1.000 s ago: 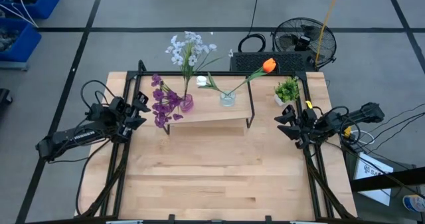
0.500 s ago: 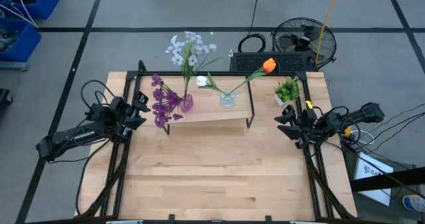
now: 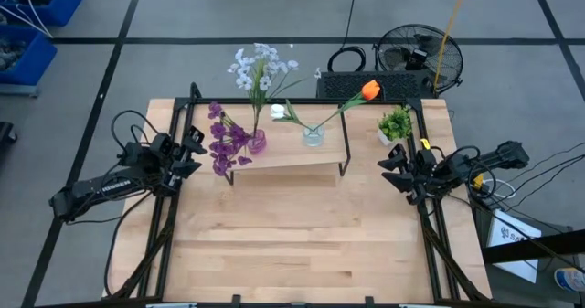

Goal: Pick and place flowers into a vace then onto a shelf
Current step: Return to Home Position

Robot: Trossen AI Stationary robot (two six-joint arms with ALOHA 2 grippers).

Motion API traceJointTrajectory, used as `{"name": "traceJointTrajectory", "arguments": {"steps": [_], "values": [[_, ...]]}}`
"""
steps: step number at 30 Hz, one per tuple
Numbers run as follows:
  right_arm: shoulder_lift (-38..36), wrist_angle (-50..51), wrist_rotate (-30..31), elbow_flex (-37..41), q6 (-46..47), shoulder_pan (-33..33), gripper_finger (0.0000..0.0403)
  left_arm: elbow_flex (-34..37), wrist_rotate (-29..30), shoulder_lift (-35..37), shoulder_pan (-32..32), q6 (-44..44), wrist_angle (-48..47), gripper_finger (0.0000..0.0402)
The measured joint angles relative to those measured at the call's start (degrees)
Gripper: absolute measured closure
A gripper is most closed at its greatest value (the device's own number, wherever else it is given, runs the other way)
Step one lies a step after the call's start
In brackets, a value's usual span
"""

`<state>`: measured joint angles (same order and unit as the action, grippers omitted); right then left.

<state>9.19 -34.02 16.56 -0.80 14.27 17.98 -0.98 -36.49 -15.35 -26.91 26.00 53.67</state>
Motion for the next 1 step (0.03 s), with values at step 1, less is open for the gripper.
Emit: {"name": "traceJointTrajectory", "arguments": {"steps": [1], "values": [[0.0,0.0,0.0,0.0,0.0,0.02,0.0232,-0.01,0.0,0.0,-0.01,0.0,0.0,0.0218]]}}
